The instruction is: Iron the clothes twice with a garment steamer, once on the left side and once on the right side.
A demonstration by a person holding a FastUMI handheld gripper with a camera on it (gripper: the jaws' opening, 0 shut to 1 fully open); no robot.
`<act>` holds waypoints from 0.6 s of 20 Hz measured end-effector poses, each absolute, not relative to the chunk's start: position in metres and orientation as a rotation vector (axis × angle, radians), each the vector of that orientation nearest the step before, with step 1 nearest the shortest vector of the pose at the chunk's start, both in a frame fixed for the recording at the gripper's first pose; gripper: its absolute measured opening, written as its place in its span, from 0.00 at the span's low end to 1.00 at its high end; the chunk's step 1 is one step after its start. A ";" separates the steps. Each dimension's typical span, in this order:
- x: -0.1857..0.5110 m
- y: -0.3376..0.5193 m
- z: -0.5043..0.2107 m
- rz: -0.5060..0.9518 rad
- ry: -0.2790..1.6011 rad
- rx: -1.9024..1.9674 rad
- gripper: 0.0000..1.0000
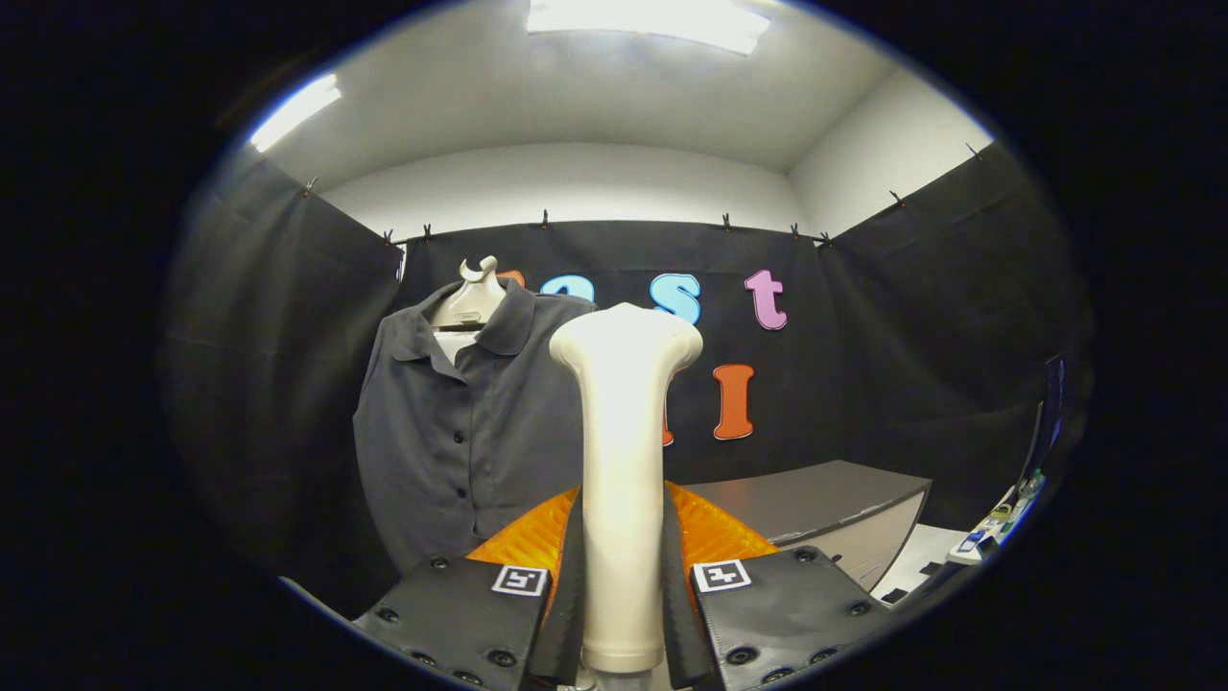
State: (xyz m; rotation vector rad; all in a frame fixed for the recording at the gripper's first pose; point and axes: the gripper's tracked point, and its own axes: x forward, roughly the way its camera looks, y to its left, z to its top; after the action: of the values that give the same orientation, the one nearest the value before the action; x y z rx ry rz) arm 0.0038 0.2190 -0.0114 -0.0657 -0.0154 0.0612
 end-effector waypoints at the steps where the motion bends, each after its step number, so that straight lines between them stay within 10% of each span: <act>1: 0.004 0.219 -0.012 0.060 -0.014 -0.067 0.41; 12: 0.007 0.221 -0.015 0.070 -0.004 -0.062 0.41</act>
State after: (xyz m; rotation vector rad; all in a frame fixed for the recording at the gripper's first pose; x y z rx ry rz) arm 0.0068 0.2209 -0.0146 -0.0623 -0.0044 0.0703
